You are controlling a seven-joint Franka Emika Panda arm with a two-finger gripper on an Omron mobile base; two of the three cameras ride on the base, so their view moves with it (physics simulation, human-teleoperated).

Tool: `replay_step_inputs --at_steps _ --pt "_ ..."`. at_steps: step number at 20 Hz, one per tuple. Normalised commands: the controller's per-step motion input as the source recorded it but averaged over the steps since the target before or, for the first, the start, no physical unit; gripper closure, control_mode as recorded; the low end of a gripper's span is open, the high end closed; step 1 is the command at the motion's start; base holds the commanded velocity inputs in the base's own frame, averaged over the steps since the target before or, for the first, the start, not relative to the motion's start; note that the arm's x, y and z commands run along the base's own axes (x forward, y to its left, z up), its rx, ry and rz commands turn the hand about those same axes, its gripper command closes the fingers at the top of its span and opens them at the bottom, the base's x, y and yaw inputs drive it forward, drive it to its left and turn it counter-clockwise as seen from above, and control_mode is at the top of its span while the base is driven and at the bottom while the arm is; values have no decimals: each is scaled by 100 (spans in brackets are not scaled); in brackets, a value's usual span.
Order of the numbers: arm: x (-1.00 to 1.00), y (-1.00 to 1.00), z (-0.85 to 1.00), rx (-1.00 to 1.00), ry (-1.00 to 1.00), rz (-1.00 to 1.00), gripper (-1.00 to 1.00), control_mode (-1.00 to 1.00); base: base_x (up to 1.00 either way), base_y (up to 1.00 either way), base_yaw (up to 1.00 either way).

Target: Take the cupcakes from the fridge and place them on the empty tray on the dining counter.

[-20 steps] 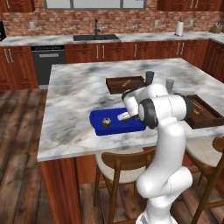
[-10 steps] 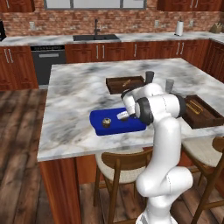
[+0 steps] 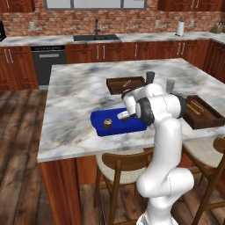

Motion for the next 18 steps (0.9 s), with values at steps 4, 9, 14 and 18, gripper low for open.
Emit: replay_step_inputs --at_steps 4,9,14,18 --pt "-29 0 22 0 -1 0 -100 -100 0 0 0" --pt "-24 0 53 0 -8 0 -100 -100 0 0 0" --pt "-25 0 73 0 -8 1 -100 -100 0 0 0" --pt "-47 -3 100 -2 -4 5 -100 -100 0 0 0"
